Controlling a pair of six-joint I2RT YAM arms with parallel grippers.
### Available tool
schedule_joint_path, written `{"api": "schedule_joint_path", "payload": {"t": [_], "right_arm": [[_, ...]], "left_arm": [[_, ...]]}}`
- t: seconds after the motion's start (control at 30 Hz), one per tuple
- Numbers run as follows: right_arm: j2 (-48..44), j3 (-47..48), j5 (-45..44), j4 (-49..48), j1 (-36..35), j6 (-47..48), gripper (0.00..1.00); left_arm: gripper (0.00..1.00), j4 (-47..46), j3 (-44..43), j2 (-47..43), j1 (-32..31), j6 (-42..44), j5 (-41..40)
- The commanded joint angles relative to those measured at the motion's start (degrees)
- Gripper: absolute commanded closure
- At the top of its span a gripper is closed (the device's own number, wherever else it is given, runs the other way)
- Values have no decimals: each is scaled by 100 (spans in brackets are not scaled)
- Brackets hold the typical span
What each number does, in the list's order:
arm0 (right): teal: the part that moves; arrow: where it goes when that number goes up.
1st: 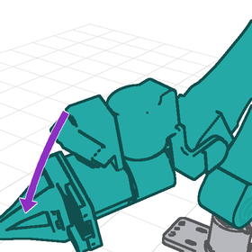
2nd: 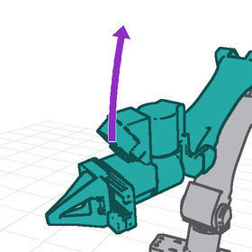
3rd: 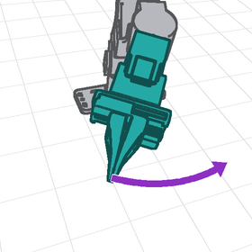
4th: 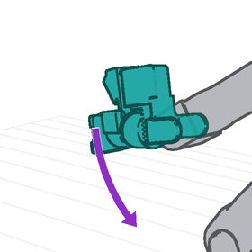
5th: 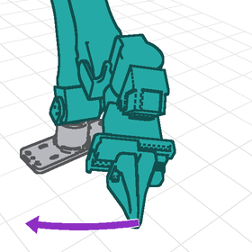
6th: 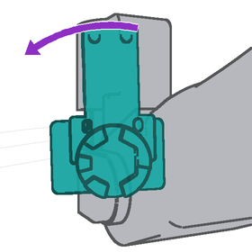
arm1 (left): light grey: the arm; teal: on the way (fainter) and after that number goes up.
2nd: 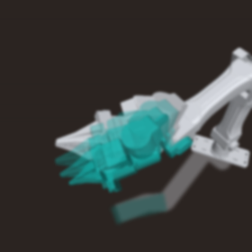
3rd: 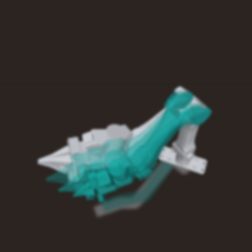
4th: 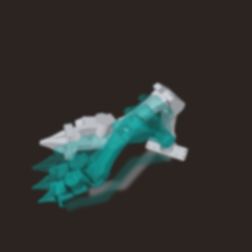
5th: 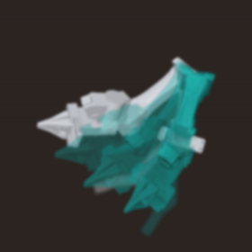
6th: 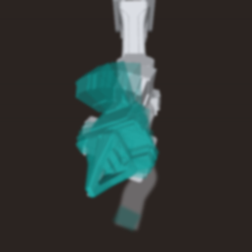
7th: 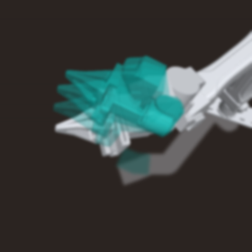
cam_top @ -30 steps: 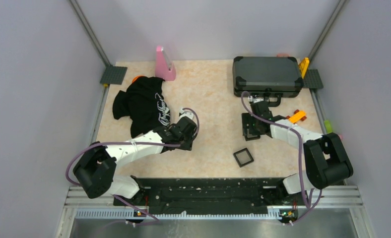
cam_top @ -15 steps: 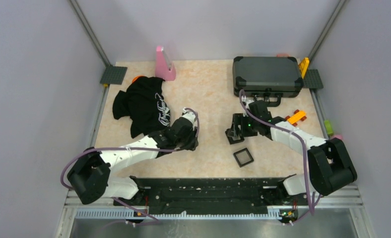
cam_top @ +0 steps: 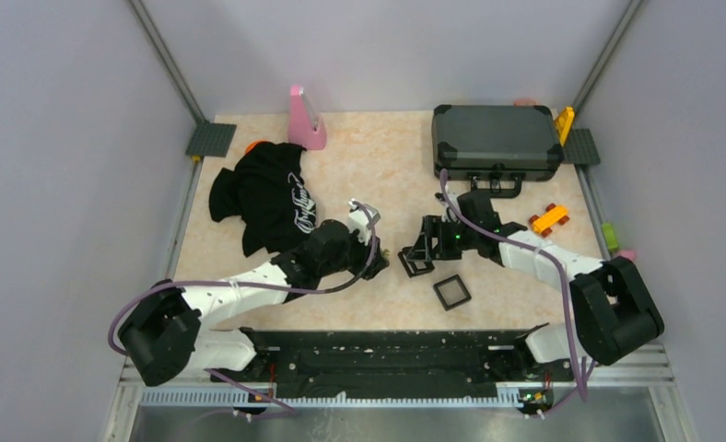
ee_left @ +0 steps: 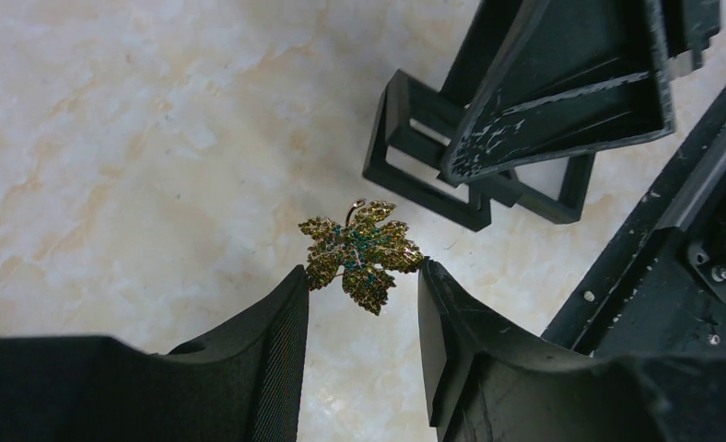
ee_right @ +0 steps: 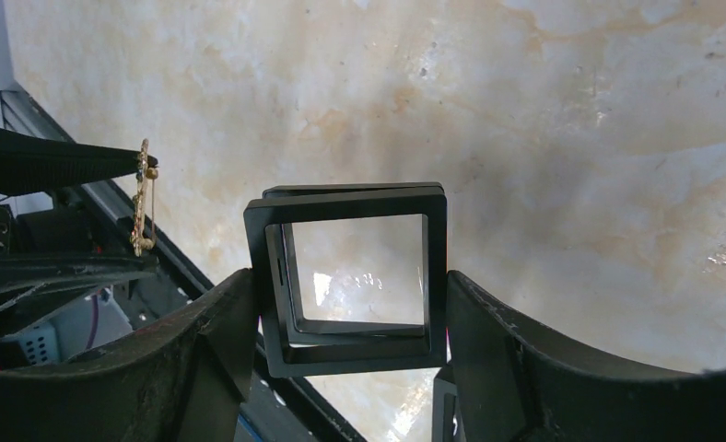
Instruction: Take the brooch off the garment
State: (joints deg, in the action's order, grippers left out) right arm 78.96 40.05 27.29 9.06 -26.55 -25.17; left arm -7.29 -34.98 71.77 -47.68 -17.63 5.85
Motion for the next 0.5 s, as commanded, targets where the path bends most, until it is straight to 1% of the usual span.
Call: {"api": "schedule_joint_path", "payload": {"t": [0.0, 0.23, 0.47], "right_arm": [[-207, 22, 359, -359, -91, -87, 49], [-235, 20, 554, -398, -132, -151, 50], [-380, -93, 860, -604, -134, -343, 51]], "left_arm": [[66, -894, 63, 78, -48, 181, 348], [67, -662, -335, 597, -48, 148, 289], [67, -625, -448, 909, -52, 42, 176]]}}
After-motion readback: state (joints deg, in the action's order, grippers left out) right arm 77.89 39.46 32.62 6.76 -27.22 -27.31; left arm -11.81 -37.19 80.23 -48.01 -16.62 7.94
